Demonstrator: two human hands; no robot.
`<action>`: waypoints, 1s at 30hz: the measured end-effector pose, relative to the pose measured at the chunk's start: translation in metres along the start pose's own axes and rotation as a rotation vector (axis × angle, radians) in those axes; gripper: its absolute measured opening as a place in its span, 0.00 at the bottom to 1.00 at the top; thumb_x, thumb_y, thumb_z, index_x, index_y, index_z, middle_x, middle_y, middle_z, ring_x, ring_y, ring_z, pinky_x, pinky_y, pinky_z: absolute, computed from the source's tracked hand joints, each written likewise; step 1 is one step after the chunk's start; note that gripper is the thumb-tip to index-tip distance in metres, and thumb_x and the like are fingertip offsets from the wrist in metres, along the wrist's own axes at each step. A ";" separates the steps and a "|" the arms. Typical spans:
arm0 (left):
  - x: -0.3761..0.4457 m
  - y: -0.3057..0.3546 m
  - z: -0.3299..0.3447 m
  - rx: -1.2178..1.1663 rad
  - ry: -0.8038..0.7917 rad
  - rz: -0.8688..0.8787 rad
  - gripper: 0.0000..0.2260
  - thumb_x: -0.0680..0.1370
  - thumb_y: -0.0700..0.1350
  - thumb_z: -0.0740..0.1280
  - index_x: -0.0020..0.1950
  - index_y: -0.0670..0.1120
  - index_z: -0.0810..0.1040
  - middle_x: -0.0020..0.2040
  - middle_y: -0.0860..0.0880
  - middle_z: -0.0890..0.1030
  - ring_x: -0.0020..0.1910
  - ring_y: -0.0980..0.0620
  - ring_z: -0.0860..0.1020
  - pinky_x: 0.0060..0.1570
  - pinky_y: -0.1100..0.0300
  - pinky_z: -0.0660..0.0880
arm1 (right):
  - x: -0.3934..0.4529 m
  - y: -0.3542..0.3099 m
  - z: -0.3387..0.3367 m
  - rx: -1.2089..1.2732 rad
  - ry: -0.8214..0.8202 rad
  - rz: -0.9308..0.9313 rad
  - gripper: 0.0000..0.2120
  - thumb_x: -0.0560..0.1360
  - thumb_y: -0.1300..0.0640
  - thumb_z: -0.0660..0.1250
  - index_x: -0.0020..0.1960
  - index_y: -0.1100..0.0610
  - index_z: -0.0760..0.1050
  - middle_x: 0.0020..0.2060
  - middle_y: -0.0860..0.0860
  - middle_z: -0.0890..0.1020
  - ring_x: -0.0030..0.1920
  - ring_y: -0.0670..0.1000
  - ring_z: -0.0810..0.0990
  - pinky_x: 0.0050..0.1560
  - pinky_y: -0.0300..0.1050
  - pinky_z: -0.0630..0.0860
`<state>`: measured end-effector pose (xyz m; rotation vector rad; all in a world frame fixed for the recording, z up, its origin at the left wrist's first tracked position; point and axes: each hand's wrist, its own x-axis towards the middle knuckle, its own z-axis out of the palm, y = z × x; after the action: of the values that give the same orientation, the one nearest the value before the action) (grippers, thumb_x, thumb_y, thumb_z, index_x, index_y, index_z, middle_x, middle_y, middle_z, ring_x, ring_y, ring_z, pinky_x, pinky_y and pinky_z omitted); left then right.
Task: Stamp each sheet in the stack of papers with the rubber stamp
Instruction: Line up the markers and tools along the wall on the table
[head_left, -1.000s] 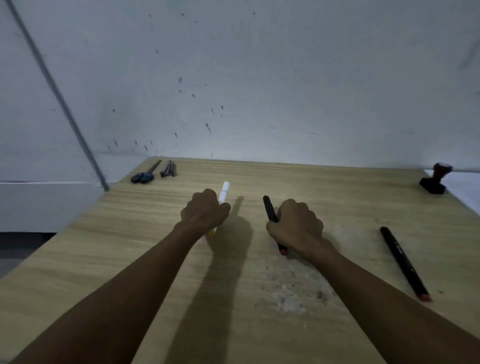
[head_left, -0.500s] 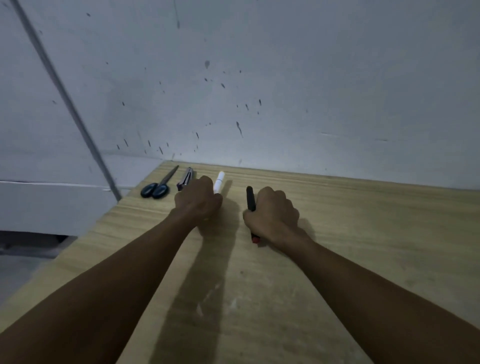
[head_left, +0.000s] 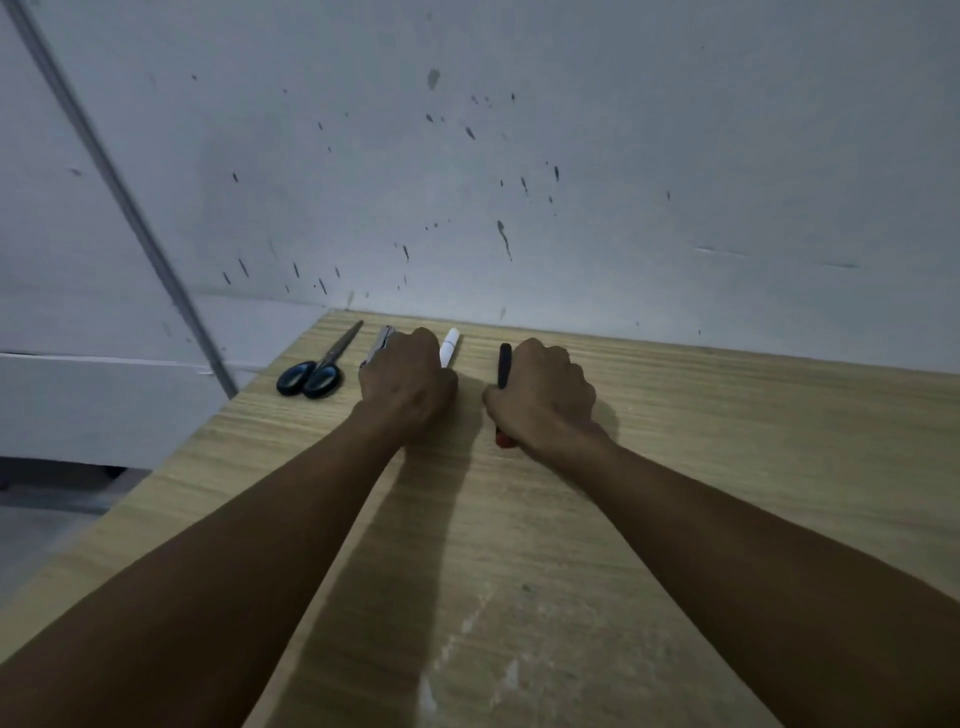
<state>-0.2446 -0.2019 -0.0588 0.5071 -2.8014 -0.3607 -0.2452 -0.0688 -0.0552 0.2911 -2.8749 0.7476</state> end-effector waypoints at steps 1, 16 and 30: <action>0.000 -0.001 0.000 -0.005 0.001 0.002 0.12 0.78 0.48 0.65 0.56 0.42 0.72 0.57 0.40 0.75 0.52 0.39 0.76 0.45 0.53 0.68 | 0.001 -0.001 0.002 0.002 0.001 0.001 0.10 0.73 0.53 0.68 0.52 0.55 0.73 0.51 0.53 0.78 0.51 0.57 0.78 0.42 0.47 0.70; -0.007 0.001 -0.005 -0.019 -0.012 0.001 0.15 0.77 0.49 0.65 0.59 0.41 0.72 0.57 0.41 0.75 0.53 0.41 0.76 0.43 0.55 0.67 | 0.001 -0.006 0.003 0.024 -0.012 0.037 0.14 0.74 0.49 0.68 0.55 0.56 0.73 0.53 0.54 0.77 0.53 0.57 0.78 0.45 0.48 0.72; -0.007 0.000 -0.008 -0.016 -0.063 -0.008 0.18 0.77 0.50 0.66 0.61 0.41 0.71 0.59 0.40 0.74 0.54 0.41 0.76 0.44 0.54 0.68 | 0.010 -0.010 0.004 0.087 -0.022 0.060 0.16 0.75 0.44 0.68 0.53 0.55 0.72 0.51 0.54 0.76 0.55 0.58 0.78 0.45 0.47 0.69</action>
<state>-0.2358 -0.2007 -0.0524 0.5122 -2.8550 -0.4074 -0.2533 -0.0809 -0.0517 0.2256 -2.8879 0.8871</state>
